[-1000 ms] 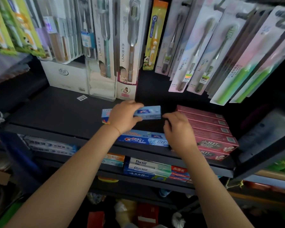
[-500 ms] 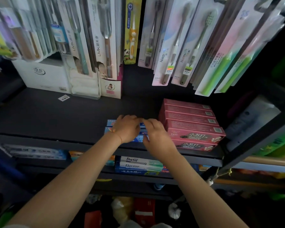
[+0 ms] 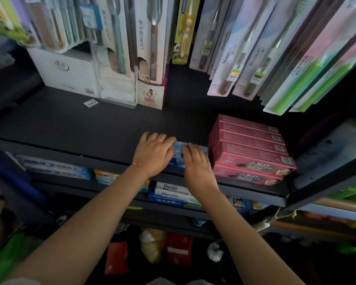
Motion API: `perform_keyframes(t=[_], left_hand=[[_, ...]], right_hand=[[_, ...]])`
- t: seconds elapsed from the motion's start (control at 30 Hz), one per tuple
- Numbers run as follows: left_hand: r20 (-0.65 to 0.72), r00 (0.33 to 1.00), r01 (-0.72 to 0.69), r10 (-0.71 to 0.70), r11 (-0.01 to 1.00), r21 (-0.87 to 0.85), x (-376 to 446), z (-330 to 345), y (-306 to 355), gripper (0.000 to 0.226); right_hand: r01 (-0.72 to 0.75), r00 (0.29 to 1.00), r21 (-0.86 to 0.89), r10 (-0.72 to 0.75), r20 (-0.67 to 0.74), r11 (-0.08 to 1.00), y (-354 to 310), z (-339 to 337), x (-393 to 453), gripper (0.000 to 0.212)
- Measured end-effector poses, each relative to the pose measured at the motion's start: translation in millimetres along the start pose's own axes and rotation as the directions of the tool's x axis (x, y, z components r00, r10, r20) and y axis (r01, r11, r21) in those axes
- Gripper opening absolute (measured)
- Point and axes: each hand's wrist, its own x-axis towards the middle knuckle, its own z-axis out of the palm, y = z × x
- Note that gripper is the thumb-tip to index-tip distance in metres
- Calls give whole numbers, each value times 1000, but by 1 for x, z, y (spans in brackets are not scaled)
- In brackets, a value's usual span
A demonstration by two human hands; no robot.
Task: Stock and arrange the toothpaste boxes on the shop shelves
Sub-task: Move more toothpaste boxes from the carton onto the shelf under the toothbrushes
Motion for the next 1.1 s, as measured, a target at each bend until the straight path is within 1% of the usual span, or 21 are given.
perform_keyframes(t=[0.1, 0.2, 0.27, 0.33, 0.37, 0.4, 0.43, 0.5, 0.57, 0.63, 0.67, 0.7, 0.73, 0.8, 0.87, 0.93, 1.0, 1.03, 1.1], left_hand=[[0, 1000, 24, -24, 1000, -2, 0, 1, 4, 44], [-92, 993, 70, -73, 997, -36, -5, -2, 19, 39], [-192, 973, 108, -129, 988, -114, -11, -10, 41, 31], [-276, 940, 153, -203, 969, -192, -18, -21, 68, 24], [-301, 925, 166, -231, 960, -226, -22, -25, 82, 22], [-318, 914, 174, -251, 952, -252, -25, -28, 98, 20], [-328, 906, 182, -266, 947, -265, -28, -29, 117, 20], [-312, 904, 204, -291, 938, -282, -34, -26, 156, 22], [-273, 916, 217, -293, 936, -277, -43, -14, 196, 23], [-218, 929, 245, -300, 938, -246, -57, 5, 239, 22], [-164, 934, 278, -319, 932, -233, -66, 15, 261, 22], [-73, 934, 324, -349, 918, -230, -77, 26, 285, 22], [52, 923, 382, -381, 896, -226, -89, 34, 311, 22], [282, 868, 465, -408, 868, -175, -111, 47, 360, 21], [422, 815, 497, -397, 854, -157, -130, 50, 406, 20], [492, 780, 527, -388, 831, -180, -146, 50, 445, 19], [509, 770, 546, -383, 810, -216, -158, 48, 476, 17], [509, 770, 560, -385, 791, -248, -163, 48, 489, 16], [521, 760, 590, -388, 750, -301, -172, 46, 512, 16]], right_hand=[[-1, 998, 32, 3, -67, 999, -1, 4, -6, 72], [66, 981, 92, -48, -187, 994, 2, 7, -18, 66], [152, 962, 166, -107, -251, 974, 6, 0, -33, 56], [223, 928, 223, -137, -347, 949, 15, -8, -56, 37], [239, 919, 243, -138, -370, 940, 21, -10, -70, 30], [233, 924, 272, -125, -360, 934, 30, -10, -85, 26], [201, 944, 311, -98, -316, 929, 42, -8, -101, 24], [112, 985, 399, -48, -166, 910, 73, 1, -133, 26], [21, 1000, 464, -15, -17, 885, 112, 10, -165, 27], [-43, 996, 489, 1, 86, 871, 155, 13, -199, 27], [-65, 992, 506, 1, 125, 860, 176, 12, -216, 28], [-89, 987, 525, 3, 162, 846, 197, 10, -234, 28], [-109, 982, 544, 6, 189, 832, 216, 7, -250, 27], [-153, 976, 576, 31, 215, 803, 253, -1, -280, 22], [-230, 968, 632, 107, 227, 740, 284, -10, -309, 21], [-358, 933, 700, 202, 299, 618, 306, -24, -334, 24], [-458, 889, 749, 262, 376, 479, 320, -37, -354, 25], [-479, 877, 764, 271, 397, 432, 325, -43, -364, 25], [-488, 871, 788, 275, 408, 376, 334, -53, -381, 23]])
